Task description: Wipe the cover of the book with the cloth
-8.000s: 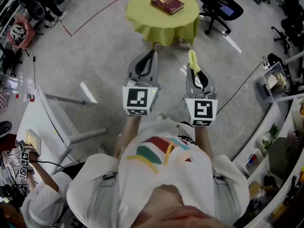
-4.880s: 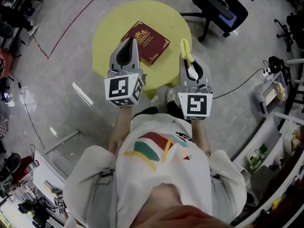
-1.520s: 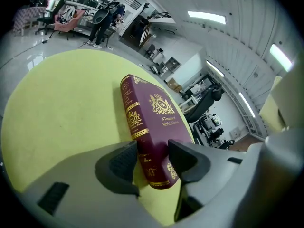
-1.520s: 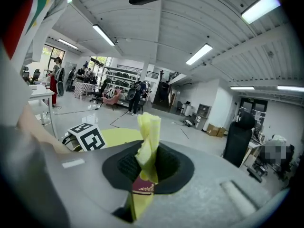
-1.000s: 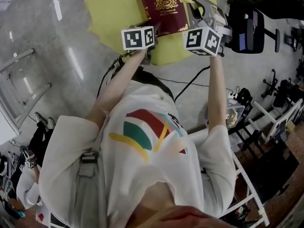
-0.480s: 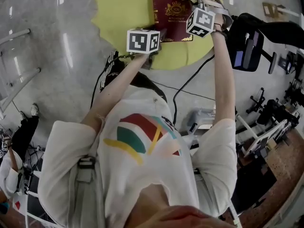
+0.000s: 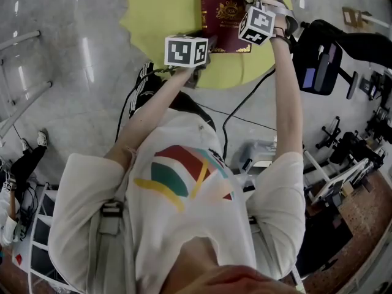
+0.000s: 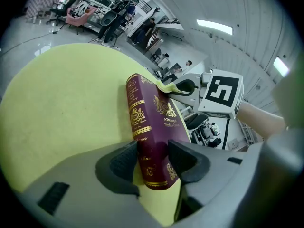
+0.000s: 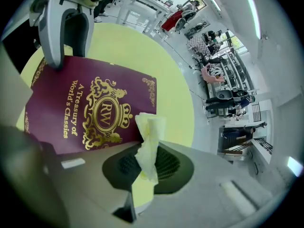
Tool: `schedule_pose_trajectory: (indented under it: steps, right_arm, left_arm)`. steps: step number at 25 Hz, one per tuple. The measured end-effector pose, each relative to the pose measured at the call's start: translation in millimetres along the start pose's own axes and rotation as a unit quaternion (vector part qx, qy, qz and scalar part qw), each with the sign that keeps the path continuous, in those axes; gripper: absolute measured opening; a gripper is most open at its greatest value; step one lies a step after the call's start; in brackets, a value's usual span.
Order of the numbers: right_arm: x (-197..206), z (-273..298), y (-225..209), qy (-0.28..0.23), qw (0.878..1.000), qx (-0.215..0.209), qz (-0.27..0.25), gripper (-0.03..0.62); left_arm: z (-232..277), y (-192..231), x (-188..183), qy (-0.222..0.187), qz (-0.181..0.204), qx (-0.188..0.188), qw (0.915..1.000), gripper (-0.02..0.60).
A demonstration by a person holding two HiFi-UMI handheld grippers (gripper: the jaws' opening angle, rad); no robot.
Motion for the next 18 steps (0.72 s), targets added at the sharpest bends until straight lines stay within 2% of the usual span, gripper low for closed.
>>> schedule_pose_trajectory:
  steps: [8,18]
  right_arm:
    - [-5,-21,15,-0.009,0.999,-0.047,0.0,0.028]
    - [-14,-71,61,-0.007,0.996,-0.085,0.019,0.028]
  left_arm:
    - [-4,2,-1,-0.005,0.001,0.002,1.0,0.21]
    - [-5,2,1,-0.006,0.001,0.004,1.0,0.21]
Point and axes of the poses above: the fingertips, and each gripper's own axes: z forward along the fingers, y to its left, x out of its underside, the point moved 7 cm from there along -z, backward along the fingers, and after that the axes turned 15 degrees about x, right-handed, at the moved point
